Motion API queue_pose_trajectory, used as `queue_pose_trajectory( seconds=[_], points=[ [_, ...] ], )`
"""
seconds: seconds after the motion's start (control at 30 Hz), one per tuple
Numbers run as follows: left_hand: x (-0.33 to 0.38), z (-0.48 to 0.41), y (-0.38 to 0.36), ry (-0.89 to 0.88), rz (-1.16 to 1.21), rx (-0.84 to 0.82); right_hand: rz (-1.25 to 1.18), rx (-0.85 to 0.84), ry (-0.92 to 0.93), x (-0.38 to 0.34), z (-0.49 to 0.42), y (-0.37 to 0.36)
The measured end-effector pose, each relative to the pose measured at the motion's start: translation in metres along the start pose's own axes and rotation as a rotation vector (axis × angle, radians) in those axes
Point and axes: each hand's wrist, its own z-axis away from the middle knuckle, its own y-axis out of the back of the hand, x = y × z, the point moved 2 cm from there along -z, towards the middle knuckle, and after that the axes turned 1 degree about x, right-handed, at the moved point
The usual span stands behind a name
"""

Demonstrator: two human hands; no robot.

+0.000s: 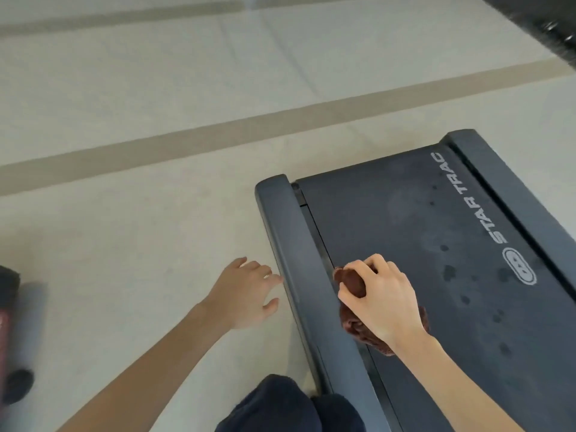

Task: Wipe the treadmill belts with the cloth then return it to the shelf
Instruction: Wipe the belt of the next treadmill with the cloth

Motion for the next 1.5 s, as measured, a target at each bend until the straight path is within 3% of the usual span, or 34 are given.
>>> queue_pose_trajectory(
  seconds=[0.2,0.37,0.67,1.1,1.5],
  points=[
    [0.003,0.052,0.135,0.041,-0.003,0.099,0.049,0.012,0.036,-0.058,0.005,0.109],
    [0.021,0.106,0.253,-0.002,0.026,0.403,0.03,0.083,0.041,-0.113,0.018,0.212],
    [0.023,0.206,0.41,-0.045,0.072,0.41,-0.04,0.146,-0.034,-0.21,0.057,0.379],
    [0.012,0.225,0.468,-0.063,0.04,0.327,-0.068,0.123,-0.182,-0.248,0.066,0.43],
    [-0.074,0.134,0.503,-0.123,0.02,0.374,-0.082,0.175,-0.21,-0.246,-0.05,0.443]
  ],
)
